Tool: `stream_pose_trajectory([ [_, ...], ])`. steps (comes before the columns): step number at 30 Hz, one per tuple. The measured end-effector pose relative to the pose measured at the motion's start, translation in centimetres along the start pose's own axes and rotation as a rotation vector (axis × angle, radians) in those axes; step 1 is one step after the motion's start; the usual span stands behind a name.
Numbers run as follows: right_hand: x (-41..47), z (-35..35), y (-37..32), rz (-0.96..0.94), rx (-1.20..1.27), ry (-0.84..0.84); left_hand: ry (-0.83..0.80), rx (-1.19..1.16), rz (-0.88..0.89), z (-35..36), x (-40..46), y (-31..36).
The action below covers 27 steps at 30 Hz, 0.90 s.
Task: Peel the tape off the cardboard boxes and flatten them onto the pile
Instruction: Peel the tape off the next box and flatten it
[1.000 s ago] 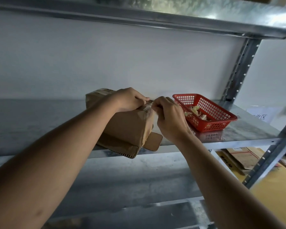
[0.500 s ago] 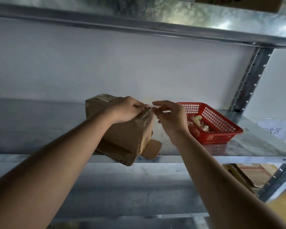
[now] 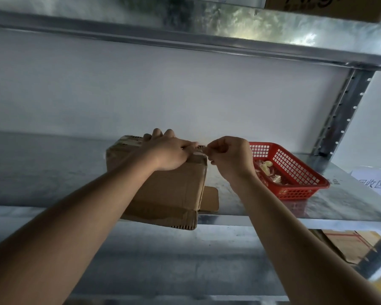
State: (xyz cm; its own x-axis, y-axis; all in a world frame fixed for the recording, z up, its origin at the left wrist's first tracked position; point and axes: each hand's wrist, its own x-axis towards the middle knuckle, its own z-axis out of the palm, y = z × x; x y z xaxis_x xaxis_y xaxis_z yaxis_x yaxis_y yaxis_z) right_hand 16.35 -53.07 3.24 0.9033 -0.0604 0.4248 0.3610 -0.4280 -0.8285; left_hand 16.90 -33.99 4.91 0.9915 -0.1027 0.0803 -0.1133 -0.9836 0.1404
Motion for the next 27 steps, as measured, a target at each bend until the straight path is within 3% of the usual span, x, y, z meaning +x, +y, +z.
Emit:
stream_pose_trajectory([
  [3, 0.0, -0.2, 0.6, -0.086, 0.0, -0.033, 0.056, 0.009, -0.036, 0.4, 0.5, -0.3],
  [8, -0.2, -2.0, 1.7, -0.175, 0.397, -0.257, 0.08, -0.006, -0.073, 0.4, 1.6, -0.6],
  [10, 0.3, -2.4, 1.7, -0.139, 0.37, -0.308, 0.088, -0.017, -0.069, 0.5, 1.8, -0.6],
  [15, 1.6, -1.3, 2.2, -0.057, 0.299, -0.179, 0.098, -0.001, -0.055, 0.8, 1.5, -0.8],
  [22, 2.5, -0.3, 3.0, 0.084, 0.364, -0.328, 0.105, -0.011, -0.062, 0.8, 1.6, -0.8],
  [27, 2.0, -0.6, 3.2, -0.084, 0.201, -0.365, 0.123, 0.01, -0.089, 0.9, 2.4, -0.8],
])
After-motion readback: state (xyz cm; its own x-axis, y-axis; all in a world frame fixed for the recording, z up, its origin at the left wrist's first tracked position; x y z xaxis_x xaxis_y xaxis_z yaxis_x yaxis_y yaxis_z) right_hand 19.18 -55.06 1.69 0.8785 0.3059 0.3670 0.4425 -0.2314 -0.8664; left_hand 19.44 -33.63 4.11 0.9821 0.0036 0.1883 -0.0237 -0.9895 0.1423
